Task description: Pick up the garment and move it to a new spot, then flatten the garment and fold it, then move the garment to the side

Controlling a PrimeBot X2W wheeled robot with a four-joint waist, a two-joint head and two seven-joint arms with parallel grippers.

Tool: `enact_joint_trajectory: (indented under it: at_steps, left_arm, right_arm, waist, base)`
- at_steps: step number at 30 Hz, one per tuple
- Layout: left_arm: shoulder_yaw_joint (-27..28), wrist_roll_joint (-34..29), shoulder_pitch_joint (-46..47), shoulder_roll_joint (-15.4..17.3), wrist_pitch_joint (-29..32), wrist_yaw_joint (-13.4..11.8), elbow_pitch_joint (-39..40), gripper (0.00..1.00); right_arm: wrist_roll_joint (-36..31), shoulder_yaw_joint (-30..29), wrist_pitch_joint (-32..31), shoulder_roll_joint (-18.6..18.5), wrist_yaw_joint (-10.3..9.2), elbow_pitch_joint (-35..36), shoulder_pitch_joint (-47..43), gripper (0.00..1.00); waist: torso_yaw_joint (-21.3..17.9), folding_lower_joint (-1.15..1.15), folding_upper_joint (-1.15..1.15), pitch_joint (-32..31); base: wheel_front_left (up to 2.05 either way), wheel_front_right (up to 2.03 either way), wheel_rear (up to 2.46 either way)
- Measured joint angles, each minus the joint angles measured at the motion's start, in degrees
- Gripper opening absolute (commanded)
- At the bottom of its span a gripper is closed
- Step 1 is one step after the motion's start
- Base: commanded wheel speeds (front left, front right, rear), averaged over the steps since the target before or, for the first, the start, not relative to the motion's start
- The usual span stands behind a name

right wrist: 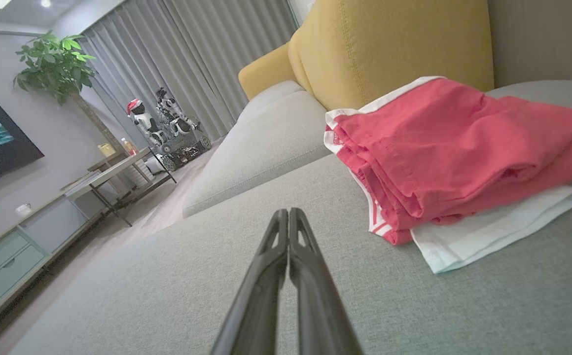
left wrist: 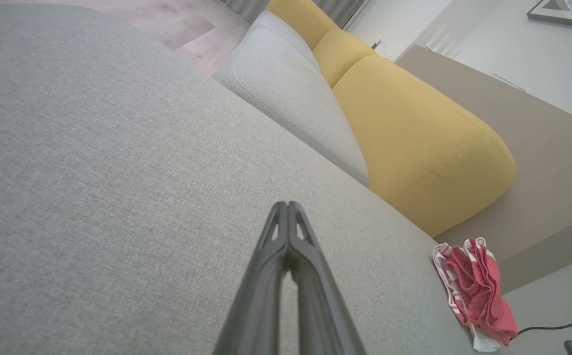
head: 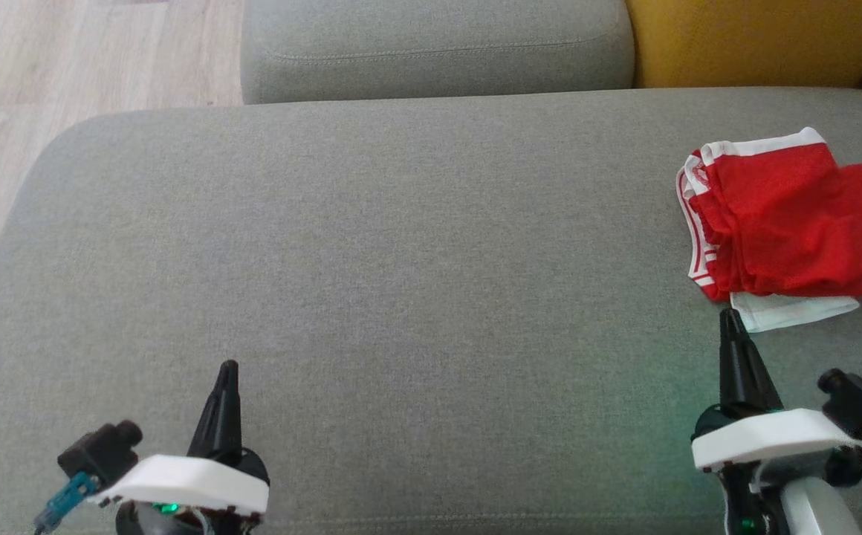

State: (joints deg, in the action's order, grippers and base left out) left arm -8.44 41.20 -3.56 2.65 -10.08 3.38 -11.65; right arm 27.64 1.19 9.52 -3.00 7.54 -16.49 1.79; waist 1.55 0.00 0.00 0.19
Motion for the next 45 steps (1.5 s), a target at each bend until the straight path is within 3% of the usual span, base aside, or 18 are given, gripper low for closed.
enact_joint_trajectory:
  at_steps: [45]
  left_arm:
    - [5.2,24.71,2.93,0.3,6.99,1.74,-1.76,0.0]
  right_arm:
    - [30.55,-3.66,-7.05,0.0,-0.01,0.09,0.28,0.0]
  waist:
    - [-0.74,0.0,0.0,0.0]
  base:
    - [0.0,0.0,0.0]
